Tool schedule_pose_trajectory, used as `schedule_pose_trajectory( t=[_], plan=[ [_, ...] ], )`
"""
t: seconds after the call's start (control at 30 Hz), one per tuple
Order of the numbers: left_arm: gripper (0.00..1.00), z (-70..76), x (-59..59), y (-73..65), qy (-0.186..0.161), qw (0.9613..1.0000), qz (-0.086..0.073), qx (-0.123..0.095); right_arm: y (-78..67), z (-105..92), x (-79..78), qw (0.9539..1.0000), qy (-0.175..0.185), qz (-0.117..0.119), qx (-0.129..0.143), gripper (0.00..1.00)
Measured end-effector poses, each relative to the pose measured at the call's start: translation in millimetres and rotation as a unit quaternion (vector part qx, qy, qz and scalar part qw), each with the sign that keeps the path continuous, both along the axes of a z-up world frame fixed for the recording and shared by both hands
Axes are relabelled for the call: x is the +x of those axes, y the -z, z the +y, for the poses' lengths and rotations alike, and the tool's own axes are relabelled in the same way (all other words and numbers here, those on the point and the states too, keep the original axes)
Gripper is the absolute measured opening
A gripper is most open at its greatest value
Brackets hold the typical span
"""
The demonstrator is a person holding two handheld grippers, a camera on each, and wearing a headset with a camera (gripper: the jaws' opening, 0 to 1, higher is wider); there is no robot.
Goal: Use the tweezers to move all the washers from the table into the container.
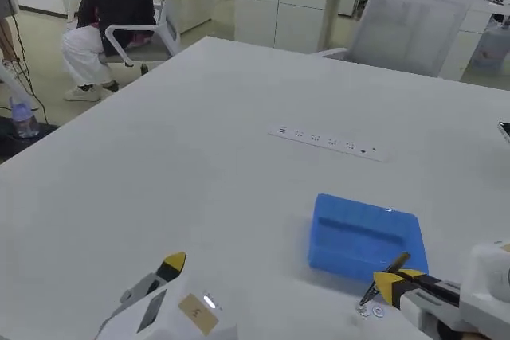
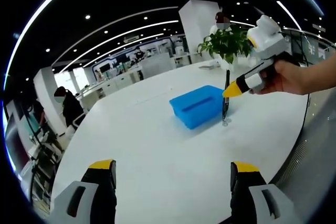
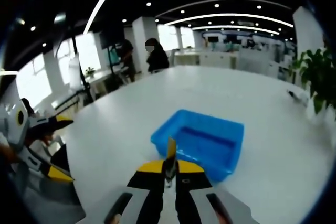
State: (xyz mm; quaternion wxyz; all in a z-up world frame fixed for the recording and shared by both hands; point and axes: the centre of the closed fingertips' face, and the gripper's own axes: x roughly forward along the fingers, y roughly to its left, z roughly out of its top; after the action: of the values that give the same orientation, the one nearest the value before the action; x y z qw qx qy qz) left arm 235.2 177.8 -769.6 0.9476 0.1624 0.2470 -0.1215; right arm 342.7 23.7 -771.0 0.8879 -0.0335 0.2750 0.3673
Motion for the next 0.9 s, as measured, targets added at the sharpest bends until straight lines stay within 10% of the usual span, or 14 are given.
schedule_pose_trajectory(
  t=[0.53,0.9],
  plan=[
    [0.91,-2.2,-1.1,3.3,0.008,0.9999,0.008,0.009,-38.9,12.2,33.7,0.9987,0.003,-0.042,0.027,0.03],
    [0.9,-1.9,-1.5,7.4,0.008,0.9998,0.016,0.011,-14.2,20.5,61.7,0.9993,0.003,-0.037,0.007,0.03]
  ],
)
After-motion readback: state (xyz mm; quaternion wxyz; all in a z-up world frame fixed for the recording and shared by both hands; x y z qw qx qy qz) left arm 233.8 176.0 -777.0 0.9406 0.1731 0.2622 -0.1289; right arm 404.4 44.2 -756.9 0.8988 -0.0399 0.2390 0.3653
